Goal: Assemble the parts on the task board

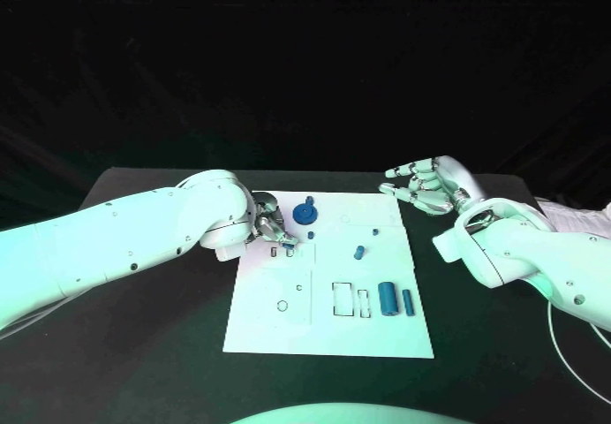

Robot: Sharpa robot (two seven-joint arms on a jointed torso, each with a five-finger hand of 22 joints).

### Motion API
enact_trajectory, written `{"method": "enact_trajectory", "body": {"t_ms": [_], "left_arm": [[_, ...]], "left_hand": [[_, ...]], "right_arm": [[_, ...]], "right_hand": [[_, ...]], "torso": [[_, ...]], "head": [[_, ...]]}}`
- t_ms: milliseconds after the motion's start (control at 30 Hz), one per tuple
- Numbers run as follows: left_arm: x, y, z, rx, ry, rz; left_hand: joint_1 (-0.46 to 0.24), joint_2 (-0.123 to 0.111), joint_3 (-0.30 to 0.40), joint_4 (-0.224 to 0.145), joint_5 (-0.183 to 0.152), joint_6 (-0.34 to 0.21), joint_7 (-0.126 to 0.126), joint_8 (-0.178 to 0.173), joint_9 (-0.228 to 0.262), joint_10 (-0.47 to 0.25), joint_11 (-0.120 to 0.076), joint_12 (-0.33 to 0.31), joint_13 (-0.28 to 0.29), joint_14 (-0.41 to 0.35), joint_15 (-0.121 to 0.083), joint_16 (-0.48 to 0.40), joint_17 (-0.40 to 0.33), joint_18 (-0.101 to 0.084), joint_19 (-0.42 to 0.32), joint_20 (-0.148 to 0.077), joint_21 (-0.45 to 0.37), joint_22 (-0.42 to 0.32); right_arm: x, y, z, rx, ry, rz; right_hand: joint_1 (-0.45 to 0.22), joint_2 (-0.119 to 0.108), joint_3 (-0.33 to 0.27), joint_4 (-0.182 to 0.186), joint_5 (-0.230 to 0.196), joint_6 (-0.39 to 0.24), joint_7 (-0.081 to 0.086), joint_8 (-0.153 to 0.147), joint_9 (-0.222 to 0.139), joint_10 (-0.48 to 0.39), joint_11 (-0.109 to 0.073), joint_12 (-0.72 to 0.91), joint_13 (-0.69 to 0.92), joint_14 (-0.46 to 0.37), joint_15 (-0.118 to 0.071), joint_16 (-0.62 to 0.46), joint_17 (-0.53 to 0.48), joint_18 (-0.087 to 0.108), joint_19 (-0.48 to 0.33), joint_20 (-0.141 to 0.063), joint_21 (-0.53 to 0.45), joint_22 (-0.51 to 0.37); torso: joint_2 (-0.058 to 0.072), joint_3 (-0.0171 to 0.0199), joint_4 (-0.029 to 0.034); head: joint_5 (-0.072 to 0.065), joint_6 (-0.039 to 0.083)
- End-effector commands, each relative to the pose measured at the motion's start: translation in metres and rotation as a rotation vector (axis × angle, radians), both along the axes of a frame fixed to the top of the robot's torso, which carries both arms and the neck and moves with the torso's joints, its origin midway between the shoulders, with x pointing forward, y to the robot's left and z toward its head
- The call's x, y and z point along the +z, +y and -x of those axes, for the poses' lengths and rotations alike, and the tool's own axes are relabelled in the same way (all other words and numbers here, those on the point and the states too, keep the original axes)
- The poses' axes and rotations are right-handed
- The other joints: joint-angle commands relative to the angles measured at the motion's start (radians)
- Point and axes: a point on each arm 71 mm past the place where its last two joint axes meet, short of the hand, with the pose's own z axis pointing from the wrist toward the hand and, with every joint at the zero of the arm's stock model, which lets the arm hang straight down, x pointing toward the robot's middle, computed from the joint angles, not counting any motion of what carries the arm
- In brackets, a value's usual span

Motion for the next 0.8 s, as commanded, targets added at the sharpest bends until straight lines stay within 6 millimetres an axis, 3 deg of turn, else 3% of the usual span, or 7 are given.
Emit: {"method": "enact_trajectory", "body": {"t_ms": [33,800], "left_arm": [[-0.001,0.0,0.0,-0.015,-0.078,-0.036],[-0.02,-0.006,0.006,-0.062,-0.023,-0.082]], "left_hand": [[-0.012,-0.001,0.177,-0.171,0.0,-0.003,-0.005,0.005,0.001,0.003,0.0,-0.002,0.0,0.103,0.002,0.003,0.263,-0.013,0.013,0.005,0.001,0.105],[-0.039,-0.002,0.184,-0.181,-0.036,-0.006,-0.009,0.011,0.013,0.007,-0.002,0.003,0.003,0.103,0.001,0.003,0.263,-0.014,0.014,0.004,0.001,0.108]], "right_arm": [[-0.001,0.002,0.001,0.019,-0.005,0.007],[-0.003,0.005,0.001,0.03,0.001,0.009]], "right_hand": [[0.0,0.005,-0.005,0.001,0.0,0.003,0.0,-0.003,-0.001,-0.01,0.0,-0.003,-0.001,0.055,-0.006,-0.006,0.026,0.016,0.009,-0.004,-0.004,0.115],[-0.001,0.005,-0.006,0.001,0.0,0.003,0.001,-0.003,-0.001,-0.011,0.0,-0.005,-0.002,0.055,-0.006,-0.006,0.026,0.016,0.008,-0.004,-0.005,0.114]], "torso": [[-0.001,-0.0015,0.0022],[0.001,0.0004,0.0007]], "head": [[0.0,-0.003],[0.002,-0.008]]}}
